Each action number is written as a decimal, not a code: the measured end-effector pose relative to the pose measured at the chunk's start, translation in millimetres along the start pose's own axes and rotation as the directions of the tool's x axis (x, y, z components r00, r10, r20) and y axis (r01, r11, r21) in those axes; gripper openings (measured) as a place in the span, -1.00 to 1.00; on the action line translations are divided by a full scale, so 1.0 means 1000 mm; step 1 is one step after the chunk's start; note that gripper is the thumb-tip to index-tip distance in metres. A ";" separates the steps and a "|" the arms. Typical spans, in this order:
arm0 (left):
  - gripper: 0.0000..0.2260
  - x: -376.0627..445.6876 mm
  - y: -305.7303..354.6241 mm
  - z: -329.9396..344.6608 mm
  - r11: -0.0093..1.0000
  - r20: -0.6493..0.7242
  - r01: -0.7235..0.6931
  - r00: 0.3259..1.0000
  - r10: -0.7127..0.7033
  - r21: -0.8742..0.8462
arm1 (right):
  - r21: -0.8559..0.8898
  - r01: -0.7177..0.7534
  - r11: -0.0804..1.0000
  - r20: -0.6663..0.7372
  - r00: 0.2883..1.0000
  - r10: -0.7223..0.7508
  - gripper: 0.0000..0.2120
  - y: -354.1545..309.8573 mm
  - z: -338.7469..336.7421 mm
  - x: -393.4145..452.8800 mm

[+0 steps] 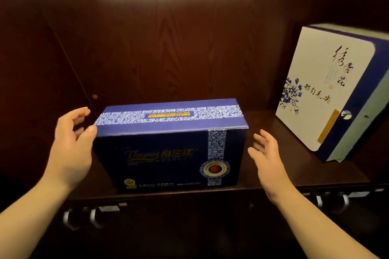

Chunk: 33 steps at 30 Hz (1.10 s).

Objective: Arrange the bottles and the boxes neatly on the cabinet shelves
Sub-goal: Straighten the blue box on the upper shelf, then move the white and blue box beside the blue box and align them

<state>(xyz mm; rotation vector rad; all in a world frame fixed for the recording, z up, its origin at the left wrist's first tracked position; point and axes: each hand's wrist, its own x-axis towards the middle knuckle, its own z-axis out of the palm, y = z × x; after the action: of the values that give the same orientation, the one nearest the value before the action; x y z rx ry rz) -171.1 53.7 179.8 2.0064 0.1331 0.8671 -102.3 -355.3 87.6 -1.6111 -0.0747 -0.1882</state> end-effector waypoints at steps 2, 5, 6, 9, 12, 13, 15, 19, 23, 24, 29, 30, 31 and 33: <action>-0.67 0.010 0.035 0.017 0.996 0.111 -0.083 0.991 0.080 0.023 | 0.013 0.072 0.997 -0.060 0.996 -0.071 -0.57 -0.022 -0.012 0.005; -0.66 0.023 0.078 0.064 0.979 0.267 -0.202 0.945 0.189 0.020 | -0.021 0.153 0.988 -0.125 0.980 -0.155 -0.59 -0.051 -0.036 0.013; -0.68 0.027 0.090 0.083 0.976 0.302 -0.216 0.930 0.208 -0.008 | -0.050 0.177 0.983 -0.144 0.973 -0.182 -0.58 -0.058 -0.044 0.016; -0.72 0.042 0.124 0.146 0.974 0.395 -0.208 0.890 0.228 -0.093 | -0.149 0.226 0.963 -0.225 0.940 -0.256 -0.58 -0.075 -0.076 0.029; -0.71 0.057 0.154 0.209 0.970 0.477 -0.162 0.848 0.231 -0.182 | -0.233 0.233 0.944 -0.324 0.897 -0.301 -0.50 -0.083 -0.115 0.048; -0.71 0.062 0.164 0.230 0.965 0.494 -0.151 0.836 0.240 -0.213 | -0.244 0.233 0.941 -0.358 0.881 -0.311 -0.50 -0.085 -0.129 0.056; -0.72 0.072 0.182 0.274 0.957 0.527 -0.130 0.811 0.254 -0.261 | -0.271 0.235 0.933 -0.429 0.839 -0.336 -0.52 -0.085 -0.156 0.071; -0.61 0.092 0.214 0.360 0.963 0.623 0.004 0.764 0.171 -0.270 | -0.376 0.184 0.908 -0.558 0.738 -0.380 -0.43 -0.087 -0.195 0.096; -0.45 0.114 0.241 0.450 0.936 0.651 0.226 0.759 0.005 -0.271 | -0.426 0.117 0.897 -0.607 0.699 -0.379 -0.18 -0.092 -0.217 0.120; -0.41 0.120 0.249 0.470 0.919 0.656 0.278 0.755 -0.028 -0.281 | -0.432 0.093 0.897 -0.601 0.712 -0.363 -0.11 -0.092 -0.221 0.126; -0.30 0.137 0.263 0.530 0.830 0.668 0.427 0.739 -0.091 -0.360 | -0.527 -0.027 0.850 -0.622 0.693 -0.364 0.08 -0.089 -0.221 0.144; -0.30 0.141 0.262 0.537 0.815 0.676 0.452 0.730 -0.103 -0.363 | -0.528 -0.033 0.849 -0.639 0.674 -0.371 0.07 -0.088 -0.220 0.146; -0.31 0.144 0.262 0.546 0.804 0.685 0.473 0.719 -0.116 -0.361 | -0.527 -0.036 0.849 -0.652 0.658 -0.377 0.05 -0.086 -0.220 0.148; -0.33 0.148 0.262 0.559 0.785 0.705 0.507 0.697 -0.130 -0.356 | -0.525 -0.036 0.850 -0.661 0.646 -0.381 0.00 -0.084 -0.223 0.150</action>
<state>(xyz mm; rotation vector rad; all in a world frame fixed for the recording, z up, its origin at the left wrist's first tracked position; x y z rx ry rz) 226.1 -432.2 276.8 1.5602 -0.1311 -0.0875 14.7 -582.9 204.1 -1.9163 0.5072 -1.1127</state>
